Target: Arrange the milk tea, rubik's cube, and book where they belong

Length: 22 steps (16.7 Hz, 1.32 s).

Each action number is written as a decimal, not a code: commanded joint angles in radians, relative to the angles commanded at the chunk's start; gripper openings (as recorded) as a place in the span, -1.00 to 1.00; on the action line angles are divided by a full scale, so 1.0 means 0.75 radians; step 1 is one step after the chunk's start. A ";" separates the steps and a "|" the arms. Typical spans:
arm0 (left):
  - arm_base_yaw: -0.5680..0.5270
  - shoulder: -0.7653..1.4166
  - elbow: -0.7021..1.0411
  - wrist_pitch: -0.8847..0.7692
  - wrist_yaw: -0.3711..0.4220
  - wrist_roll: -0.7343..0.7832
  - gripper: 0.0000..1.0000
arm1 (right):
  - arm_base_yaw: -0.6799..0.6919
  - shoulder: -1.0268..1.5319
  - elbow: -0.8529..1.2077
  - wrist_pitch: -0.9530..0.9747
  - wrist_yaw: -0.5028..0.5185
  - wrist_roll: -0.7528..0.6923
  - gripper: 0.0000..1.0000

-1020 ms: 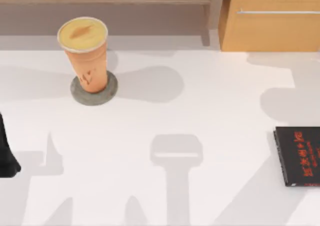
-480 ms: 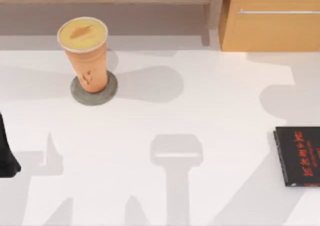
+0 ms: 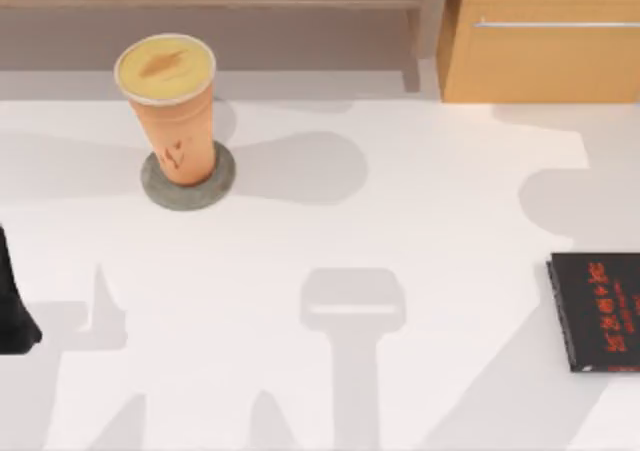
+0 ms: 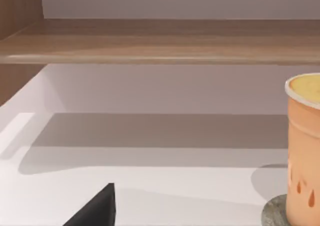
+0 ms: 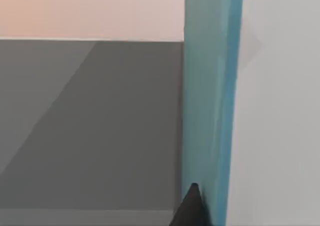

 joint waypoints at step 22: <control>0.000 0.000 0.000 0.000 0.000 0.000 1.00 | -0.019 -0.106 -0.066 -0.026 0.028 0.079 -1.00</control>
